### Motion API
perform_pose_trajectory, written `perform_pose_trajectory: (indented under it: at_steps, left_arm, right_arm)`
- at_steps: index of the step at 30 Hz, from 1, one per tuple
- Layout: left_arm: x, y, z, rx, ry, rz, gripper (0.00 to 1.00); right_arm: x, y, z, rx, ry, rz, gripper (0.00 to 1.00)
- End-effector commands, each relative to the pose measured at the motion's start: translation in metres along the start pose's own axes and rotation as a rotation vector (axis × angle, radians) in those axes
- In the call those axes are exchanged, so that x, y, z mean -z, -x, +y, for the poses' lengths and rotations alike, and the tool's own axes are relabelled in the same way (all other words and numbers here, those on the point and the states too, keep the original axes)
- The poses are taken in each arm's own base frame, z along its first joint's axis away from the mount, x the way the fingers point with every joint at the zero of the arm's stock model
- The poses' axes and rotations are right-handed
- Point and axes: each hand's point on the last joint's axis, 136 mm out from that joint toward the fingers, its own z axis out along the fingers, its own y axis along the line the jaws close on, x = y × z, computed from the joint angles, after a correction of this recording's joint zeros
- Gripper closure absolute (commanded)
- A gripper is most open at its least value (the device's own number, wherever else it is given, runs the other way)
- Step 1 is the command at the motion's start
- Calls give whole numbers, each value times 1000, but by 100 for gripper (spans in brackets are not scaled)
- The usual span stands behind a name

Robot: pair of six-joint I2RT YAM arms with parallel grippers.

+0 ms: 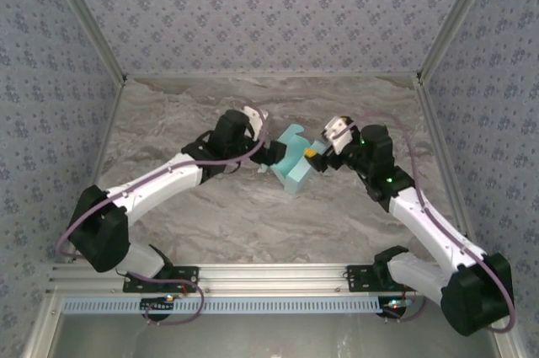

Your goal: Fold the paper box

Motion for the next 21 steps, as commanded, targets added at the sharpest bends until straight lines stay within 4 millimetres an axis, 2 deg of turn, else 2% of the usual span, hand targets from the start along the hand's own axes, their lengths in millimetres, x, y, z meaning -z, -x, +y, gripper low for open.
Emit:
perform_pose_trajectory:
  at_steps: [1, 4, 6, 10, 15, 18, 21]
  left_arm:
    - [-13, 16, 20, 153, 16, -1, 1]
    - [-26, 9, 24, 227, -33, 44, 1]
    - [-33, 3, 23, 266, -55, 73, 2]
    - [-44, -21, 33, 332, -43, 144, 6]
    - [-52, -43, 53, 410, -31, 173, 14]
    - [-52, -43, 60, 399, -13, 162, 15]
    - [-47, -37, 66, 382, 11, 135, 15]
  right_arm:
    - [23, -30, -45, -540, -300, 139, 0]
    - [32, -60, -32, -817, -244, 283, 0]
    - [32, -74, -17, -959, -182, 319, 4]
    - [24, -86, 14, -1136, -37, 315, 22]
    - [12, -87, 35, -1184, 52, 366, 24]
    - [1, -80, 39, -1153, 63, 405, 24]
    - [-12, -71, 44, -1038, 71, 461, 27]
